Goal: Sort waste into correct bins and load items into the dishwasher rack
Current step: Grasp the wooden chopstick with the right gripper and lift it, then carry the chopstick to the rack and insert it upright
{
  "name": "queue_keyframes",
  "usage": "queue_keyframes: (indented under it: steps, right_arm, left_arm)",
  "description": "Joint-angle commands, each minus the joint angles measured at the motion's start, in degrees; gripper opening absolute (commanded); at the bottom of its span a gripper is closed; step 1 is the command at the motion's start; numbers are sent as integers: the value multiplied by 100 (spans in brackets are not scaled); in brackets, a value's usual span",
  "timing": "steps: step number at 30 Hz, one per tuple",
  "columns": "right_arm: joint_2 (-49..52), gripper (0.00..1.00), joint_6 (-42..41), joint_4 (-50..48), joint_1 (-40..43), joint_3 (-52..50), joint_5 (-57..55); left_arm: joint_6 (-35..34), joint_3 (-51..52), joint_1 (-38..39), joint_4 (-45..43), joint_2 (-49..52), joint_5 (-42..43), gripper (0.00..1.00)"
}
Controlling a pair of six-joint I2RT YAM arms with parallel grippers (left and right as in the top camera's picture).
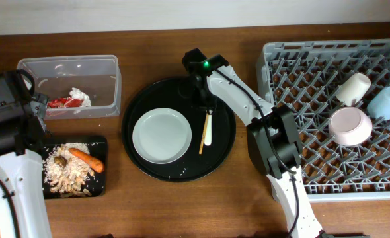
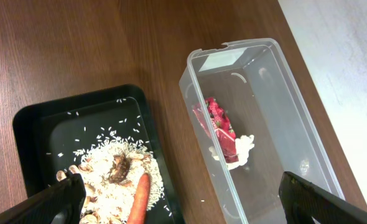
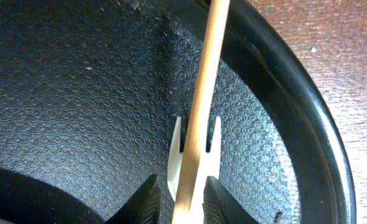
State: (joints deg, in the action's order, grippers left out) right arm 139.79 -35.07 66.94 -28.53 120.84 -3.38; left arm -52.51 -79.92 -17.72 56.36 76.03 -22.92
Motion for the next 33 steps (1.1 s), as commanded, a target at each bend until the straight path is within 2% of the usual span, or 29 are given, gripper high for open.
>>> queue_keyframes:
  steps: [1,6,10,16,22,30,33]
  right_arm:
    - [55,26,-146,-81,-37,-188,114]
    - [55,25,-144,-195,-37,-234,118]
    - [50,13,-120,-186,-26,-197,72]
    - [39,4,-120,160,-26,105,-184]
    - [39,4,-90,675,42,774,-125]
    - [35,4,1036,2046,715,2490,122]
    - [31,4,2017,2876,1443,3569,199]
  left_arm:
    - [-59,7,-20,-7,2,-37,99]
    - [-59,7,-20,-7,2,-37,99]
    - [-57,7,-20,-4,2,-37,99]
    - [-57,7,-20,-7,2,-37,99]
    - [-57,4,-20,-7,2,-37,99]
    - [-57,7,-20,-4,2,-37,99]
    - [-59,7,-20,-4,2,-37,99]
